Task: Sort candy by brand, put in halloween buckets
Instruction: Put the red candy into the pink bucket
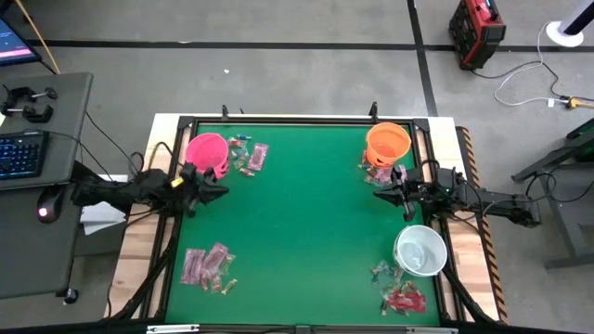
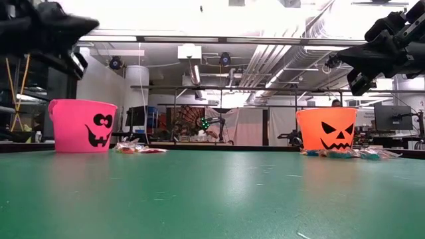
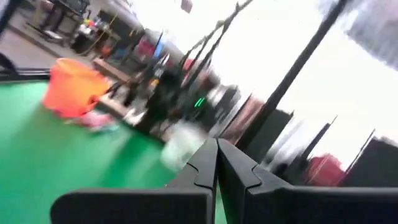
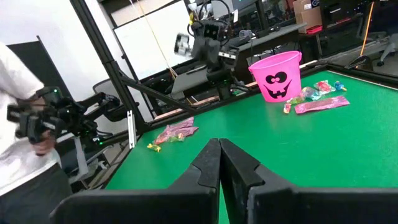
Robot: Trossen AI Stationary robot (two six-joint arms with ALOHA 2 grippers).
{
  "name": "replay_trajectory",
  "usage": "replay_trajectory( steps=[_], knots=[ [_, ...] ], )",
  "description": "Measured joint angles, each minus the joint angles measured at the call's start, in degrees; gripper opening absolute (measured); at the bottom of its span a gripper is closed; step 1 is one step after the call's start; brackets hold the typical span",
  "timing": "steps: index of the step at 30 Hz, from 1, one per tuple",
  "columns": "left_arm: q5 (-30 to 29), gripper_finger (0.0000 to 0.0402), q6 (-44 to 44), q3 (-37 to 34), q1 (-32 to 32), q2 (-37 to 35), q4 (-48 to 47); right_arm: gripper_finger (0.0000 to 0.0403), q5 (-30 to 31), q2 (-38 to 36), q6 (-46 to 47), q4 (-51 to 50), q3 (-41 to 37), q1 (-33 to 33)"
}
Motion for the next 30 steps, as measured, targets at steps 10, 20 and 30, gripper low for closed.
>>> replay_trajectory(
  steps=[10,20,30],
  knots=[
    [-8.6,0.0001,-5.1,7.7,-0.7,20.7,12.5,0.0,0.0,0.0,0.0,0.0,0.0,0.0],
    [9.4,0.0,-5.6,51.6,-11.0,62.6,-49.3,0.0,0.0,0.0,0.0,0.0,0.0,0.0],
    [6.7,0.0017,-28.3,51.3,-29.0,72.0,-66.7,0.0,0.0,0.0,0.0,0.0,0.0,0.0]
  ],
)
